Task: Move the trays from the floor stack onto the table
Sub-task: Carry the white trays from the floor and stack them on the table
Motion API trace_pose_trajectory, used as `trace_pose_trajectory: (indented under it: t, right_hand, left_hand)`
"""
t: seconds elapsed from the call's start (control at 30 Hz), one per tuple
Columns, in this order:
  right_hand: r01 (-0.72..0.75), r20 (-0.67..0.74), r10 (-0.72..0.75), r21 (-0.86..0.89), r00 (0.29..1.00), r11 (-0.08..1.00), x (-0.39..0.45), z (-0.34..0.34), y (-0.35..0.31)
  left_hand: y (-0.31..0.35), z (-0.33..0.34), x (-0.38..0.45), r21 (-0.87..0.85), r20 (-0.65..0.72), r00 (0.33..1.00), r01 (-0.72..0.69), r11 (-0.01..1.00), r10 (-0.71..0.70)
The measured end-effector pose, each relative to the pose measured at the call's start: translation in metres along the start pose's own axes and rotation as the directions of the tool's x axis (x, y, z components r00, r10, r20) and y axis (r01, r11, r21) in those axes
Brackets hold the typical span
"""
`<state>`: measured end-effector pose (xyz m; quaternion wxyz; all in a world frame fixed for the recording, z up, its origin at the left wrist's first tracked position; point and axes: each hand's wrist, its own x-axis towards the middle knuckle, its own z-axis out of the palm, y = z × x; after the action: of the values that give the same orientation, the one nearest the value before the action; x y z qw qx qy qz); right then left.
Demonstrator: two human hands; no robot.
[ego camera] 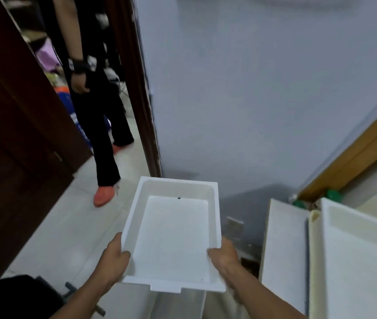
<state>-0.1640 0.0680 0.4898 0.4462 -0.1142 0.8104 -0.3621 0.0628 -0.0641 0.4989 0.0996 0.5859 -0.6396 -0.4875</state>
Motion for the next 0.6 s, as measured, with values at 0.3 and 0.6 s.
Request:
trace_pose_trajectory:
  t: [0.3, 0.6]
  right_hand:
    - [0.108, -0.112, -0.101, 0.061, 0.989, 0.992, -0.1, -0.153, -0.037]
    - [0.057, -0.355, 0.002, 0.156, 0.935, 0.986, -0.142, -0.316, 0.051]
  left_hand:
    - [0.145, 0.029, -0.086, 0.015, 0.062, 0.97, -0.236, 0.972, 0.235]
    - [0.228, 0.169, -0.164, -0.021, 0.304, 0.853, -0.44, 0.898, 0.425]
